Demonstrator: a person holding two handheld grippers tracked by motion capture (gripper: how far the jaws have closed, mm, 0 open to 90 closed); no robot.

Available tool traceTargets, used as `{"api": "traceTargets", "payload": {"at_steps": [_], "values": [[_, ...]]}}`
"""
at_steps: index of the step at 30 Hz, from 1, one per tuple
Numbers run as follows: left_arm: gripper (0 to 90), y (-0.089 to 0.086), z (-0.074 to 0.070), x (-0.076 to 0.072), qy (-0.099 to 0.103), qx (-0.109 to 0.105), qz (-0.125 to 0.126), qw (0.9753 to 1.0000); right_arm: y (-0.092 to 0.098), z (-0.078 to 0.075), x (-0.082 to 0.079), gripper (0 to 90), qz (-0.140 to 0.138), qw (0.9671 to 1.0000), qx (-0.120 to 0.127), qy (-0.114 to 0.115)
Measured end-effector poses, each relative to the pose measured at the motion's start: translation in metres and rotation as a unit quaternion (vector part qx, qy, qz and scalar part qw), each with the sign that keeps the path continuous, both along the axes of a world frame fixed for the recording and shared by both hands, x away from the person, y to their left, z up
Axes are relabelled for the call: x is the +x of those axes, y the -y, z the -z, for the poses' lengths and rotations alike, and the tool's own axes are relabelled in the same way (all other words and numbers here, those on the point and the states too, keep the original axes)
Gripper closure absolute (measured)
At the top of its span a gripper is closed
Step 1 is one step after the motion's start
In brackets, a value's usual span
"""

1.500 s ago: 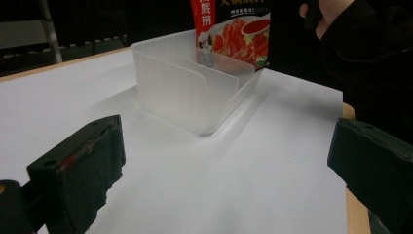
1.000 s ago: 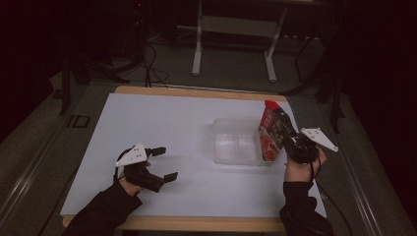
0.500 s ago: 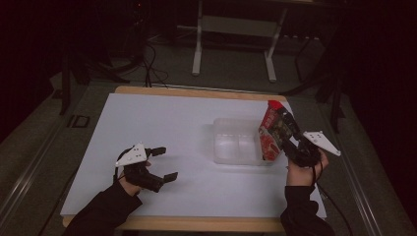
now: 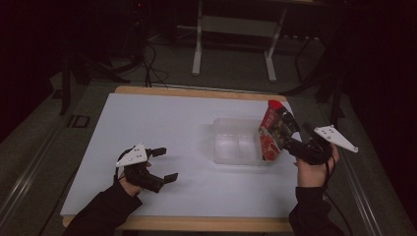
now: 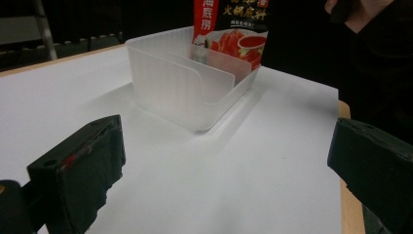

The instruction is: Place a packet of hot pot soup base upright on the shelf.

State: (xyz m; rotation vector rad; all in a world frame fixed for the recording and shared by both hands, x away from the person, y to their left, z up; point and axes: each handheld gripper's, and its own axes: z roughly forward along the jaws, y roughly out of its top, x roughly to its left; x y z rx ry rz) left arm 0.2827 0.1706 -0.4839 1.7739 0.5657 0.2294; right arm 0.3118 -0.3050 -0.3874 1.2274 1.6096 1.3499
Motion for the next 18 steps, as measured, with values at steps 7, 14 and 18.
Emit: {"api": "traceTargets", "payload": {"at_steps": [7, 14, 18], "values": [[0.6, 0.0, 0.0, -0.001, 0.002, 0.002, 0.003, 1.0, -0.009, -0.007, -0.012, 11.3, -0.044, 0.9989, -0.013, 0.0], [0.6, 0.0, 0.0, -0.002, 0.001, 0.003, 0.004, 1.0, -0.023, -0.004, -0.025, 13.4, -0.078, 0.9968, -0.017, -0.009], [0.5, 0.0, 0.0, -0.002, 0.002, 0.004, 0.004, 1.0, -0.03, 0.006, -0.031, 13.5, -0.102, 0.9945, -0.016, -0.019]]}}
